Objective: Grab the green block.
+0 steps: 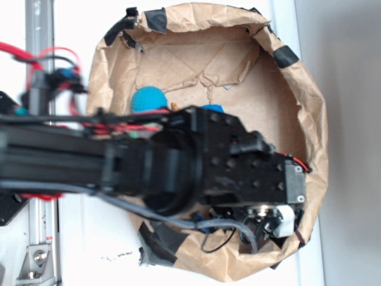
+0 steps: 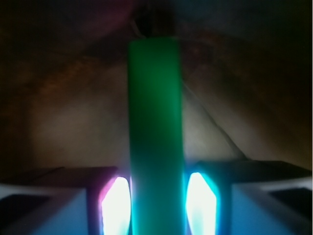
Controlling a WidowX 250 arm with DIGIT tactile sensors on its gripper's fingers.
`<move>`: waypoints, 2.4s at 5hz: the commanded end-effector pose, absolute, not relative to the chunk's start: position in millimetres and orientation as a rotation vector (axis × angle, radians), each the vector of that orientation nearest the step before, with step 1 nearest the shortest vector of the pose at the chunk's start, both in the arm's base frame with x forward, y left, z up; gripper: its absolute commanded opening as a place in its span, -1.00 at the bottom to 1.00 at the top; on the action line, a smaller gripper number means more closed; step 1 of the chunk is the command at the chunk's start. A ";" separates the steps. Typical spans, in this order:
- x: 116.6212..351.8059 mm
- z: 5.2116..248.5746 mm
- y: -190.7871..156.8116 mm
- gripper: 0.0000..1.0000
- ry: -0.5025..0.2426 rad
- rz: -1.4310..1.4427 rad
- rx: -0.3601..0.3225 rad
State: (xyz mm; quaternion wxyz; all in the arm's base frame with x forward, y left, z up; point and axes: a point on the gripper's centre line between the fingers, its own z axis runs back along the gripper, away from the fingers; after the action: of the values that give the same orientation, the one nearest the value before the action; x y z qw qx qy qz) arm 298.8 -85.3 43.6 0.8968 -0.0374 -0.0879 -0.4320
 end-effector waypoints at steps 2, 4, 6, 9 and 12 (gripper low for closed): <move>241.7 136.9 -21.6 -1.00 -0.177 -0.554 0.053; 265.9 115.4 -21.5 1.00 -0.215 -0.666 -0.023; 298.4 67.2 -71.3 1.00 -0.198 -0.885 -0.100; 291.4 53.2 -117.0 1.00 -0.207 -0.988 -0.078; 291.3 57.1 -96.7 -1.00 -0.221 -0.740 -0.031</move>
State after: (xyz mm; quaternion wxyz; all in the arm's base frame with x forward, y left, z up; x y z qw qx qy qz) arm 289.8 -84.1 37.1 0.9277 -0.0210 -0.0707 -0.3660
